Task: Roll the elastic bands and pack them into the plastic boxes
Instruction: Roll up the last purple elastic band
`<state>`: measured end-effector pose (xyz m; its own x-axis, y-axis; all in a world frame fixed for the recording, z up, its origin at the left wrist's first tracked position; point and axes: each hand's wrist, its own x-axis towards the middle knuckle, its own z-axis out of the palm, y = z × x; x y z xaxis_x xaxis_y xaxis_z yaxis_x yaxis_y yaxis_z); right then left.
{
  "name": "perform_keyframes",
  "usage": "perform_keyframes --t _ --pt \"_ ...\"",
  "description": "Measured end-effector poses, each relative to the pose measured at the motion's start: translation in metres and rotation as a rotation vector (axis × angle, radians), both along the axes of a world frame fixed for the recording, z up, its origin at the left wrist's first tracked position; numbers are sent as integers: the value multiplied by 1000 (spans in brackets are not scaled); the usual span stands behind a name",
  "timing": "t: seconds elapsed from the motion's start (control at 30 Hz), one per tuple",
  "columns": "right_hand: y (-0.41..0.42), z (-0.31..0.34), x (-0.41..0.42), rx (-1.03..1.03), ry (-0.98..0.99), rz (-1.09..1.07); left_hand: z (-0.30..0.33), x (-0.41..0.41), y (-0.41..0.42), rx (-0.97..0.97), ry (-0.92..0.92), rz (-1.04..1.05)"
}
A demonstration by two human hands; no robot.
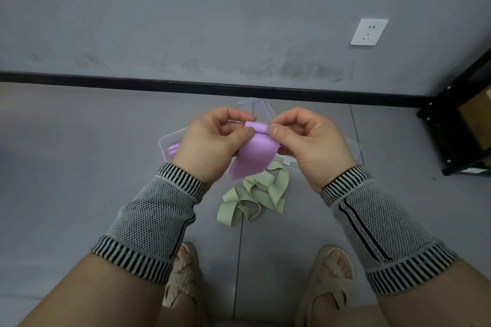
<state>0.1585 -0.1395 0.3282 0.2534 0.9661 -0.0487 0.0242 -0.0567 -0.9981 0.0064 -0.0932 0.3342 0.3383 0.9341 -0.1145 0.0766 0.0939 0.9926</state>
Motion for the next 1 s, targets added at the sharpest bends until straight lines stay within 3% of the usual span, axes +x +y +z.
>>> perform_keyframes --t 0.13,0.3,1.0 --pt "0 -1 -1 7 -29 -55 -1 3 -2 -14 29 -14" --pt "0 1 -2 68 -31 -161 -5 5 -3 91 213 -94" --pt "-2 -1 -16 98 -64 -139 -3 9 -3 173 110 37"
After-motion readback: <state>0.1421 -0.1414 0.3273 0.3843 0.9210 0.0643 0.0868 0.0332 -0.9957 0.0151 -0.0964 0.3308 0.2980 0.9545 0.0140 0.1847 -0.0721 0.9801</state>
